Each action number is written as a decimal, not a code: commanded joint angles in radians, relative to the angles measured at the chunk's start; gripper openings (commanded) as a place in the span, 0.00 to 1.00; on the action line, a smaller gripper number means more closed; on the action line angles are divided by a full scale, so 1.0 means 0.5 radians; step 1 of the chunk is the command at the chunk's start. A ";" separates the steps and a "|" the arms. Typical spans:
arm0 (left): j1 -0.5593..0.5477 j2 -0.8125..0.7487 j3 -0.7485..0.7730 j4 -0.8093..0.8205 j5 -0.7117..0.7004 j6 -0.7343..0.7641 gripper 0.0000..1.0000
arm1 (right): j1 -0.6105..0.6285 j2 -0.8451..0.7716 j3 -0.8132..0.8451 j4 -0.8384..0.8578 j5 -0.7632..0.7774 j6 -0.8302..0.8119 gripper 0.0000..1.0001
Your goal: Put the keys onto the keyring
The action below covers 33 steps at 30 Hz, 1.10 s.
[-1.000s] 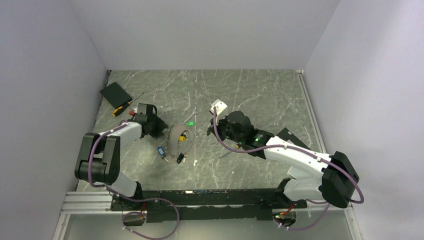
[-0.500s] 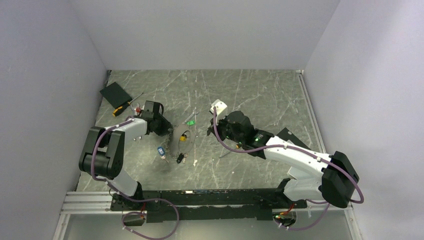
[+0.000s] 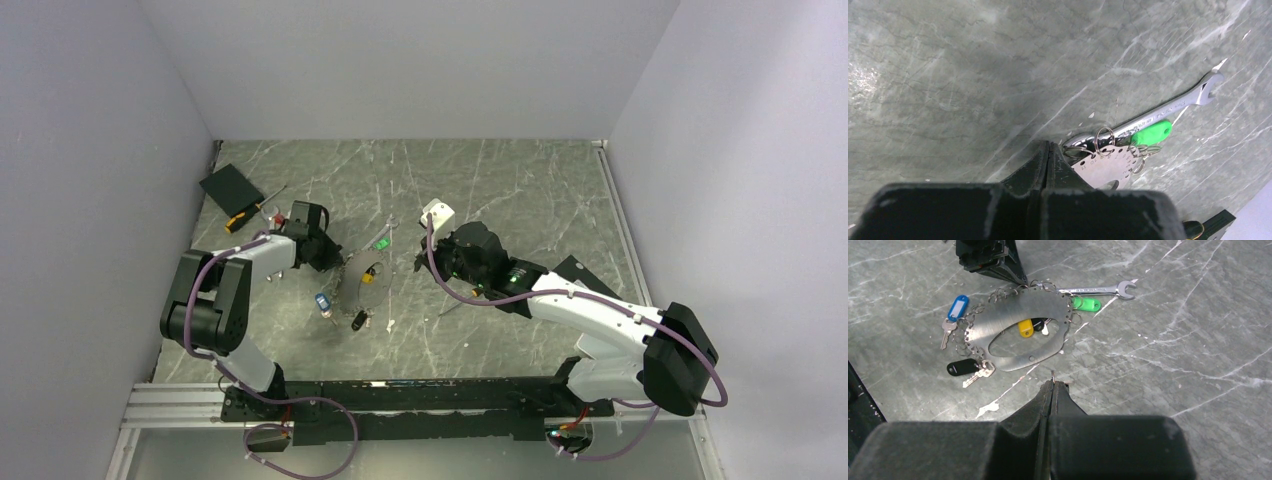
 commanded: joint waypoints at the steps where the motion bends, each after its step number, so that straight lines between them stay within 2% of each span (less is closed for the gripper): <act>1: -0.023 -0.123 0.040 -0.032 -0.021 0.125 0.00 | 0.009 -0.011 0.009 0.086 0.013 0.016 0.00; 11: -0.026 -0.448 -0.001 -0.114 0.040 0.287 0.01 | 0.009 -0.016 0.011 0.082 0.004 0.016 0.00; 12: -0.026 -0.472 -0.006 -0.131 0.018 0.298 0.04 | 0.009 -0.019 0.013 0.079 0.004 0.016 0.00; 14: -0.026 -0.502 0.012 -0.211 -0.034 0.322 0.28 | 0.009 -0.019 0.014 0.077 0.001 0.016 0.00; 15: -0.026 -0.502 0.020 -0.250 -0.046 0.344 0.36 | 0.009 -0.023 0.014 0.075 0.001 0.017 0.00; 16: -0.026 -0.496 0.021 -0.260 -0.034 0.384 0.43 | 0.009 -0.025 0.014 0.074 0.001 0.019 0.00; 18: -0.026 -0.474 0.017 -0.245 0.012 0.483 0.50 | 0.009 -0.025 0.011 0.074 -0.002 0.020 0.00; 23: -0.026 -0.357 0.030 -0.303 0.067 0.654 0.51 | 0.011 -0.027 0.015 0.062 -0.002 0.020 0.00; 27: -0.026 -0.356 -0.027 -0.264 0.079 0.607 0.51 | 0.012 -0.026 0.014 0.067 -0.006 0.022 0.00; 33: -0.026 -0.273 -0.045 -0.210 0.089 0.549 0.46 | 0.012 -0.016 0.024 0.058 -0.016 0.022 0.00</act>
